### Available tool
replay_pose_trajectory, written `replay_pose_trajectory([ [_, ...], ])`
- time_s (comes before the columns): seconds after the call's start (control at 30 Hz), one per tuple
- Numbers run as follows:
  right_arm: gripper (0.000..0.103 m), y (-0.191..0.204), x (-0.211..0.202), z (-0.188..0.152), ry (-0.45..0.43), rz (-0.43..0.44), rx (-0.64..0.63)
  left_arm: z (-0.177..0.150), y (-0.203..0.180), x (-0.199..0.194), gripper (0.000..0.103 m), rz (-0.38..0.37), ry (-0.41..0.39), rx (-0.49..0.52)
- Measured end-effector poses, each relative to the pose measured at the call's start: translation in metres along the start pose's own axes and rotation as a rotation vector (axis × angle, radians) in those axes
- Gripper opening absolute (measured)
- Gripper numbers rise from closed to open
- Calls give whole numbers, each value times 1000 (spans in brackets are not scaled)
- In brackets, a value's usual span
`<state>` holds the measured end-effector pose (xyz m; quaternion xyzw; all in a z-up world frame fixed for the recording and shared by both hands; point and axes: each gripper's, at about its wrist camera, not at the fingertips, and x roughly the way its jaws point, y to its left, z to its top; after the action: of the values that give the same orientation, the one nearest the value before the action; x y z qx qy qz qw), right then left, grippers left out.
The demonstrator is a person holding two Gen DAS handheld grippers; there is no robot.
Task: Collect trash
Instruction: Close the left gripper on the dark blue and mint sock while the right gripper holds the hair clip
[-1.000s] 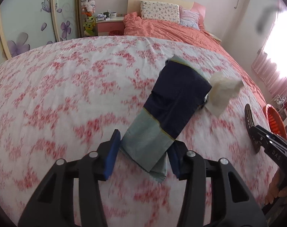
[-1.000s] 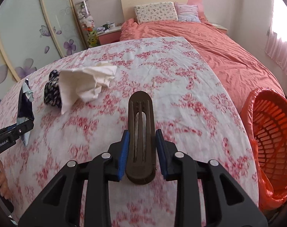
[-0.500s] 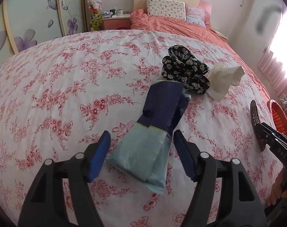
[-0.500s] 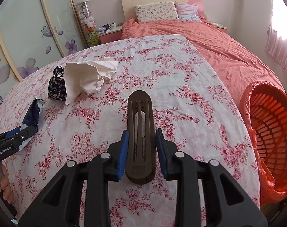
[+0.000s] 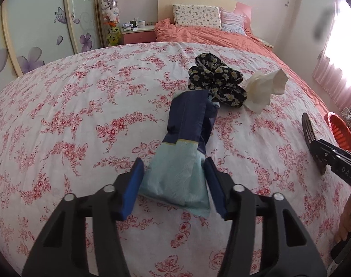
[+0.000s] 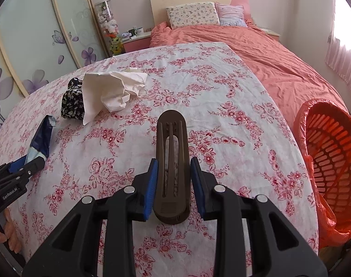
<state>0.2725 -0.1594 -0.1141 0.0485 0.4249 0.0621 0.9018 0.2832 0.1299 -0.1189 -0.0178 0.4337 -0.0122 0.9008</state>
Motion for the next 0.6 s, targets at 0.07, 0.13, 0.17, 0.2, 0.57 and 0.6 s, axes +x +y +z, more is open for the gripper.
replay_pose_trajectory([
  [0.07, 29, 1, 0, 0, -1, 0, -2, 1, 0, 0, 49, -7, 2, -1],
  [0.13, 29, 0, -2, 0, 0, 2, 0, 3, 2, 0, 48, -16, 5, -12],
  [0.17, 29, 1, -2, 1, -3, 3, 2, 4, 3, -1, 48, -16, 5, -16],
  [0.2, 29, 1, -4, 1, -7, 4, 3, 5, 4, -2, 48, -13, 0, -17],
  [0.57, 24, 1, -30, 6, -65, 17, 6, 18, -1, -30, 48, 0, -64, -24],
  [0.6, 24, 1, -32, 6, -70, 21, 9, 20, -3, -34, 48, -1, -72, -23],
])
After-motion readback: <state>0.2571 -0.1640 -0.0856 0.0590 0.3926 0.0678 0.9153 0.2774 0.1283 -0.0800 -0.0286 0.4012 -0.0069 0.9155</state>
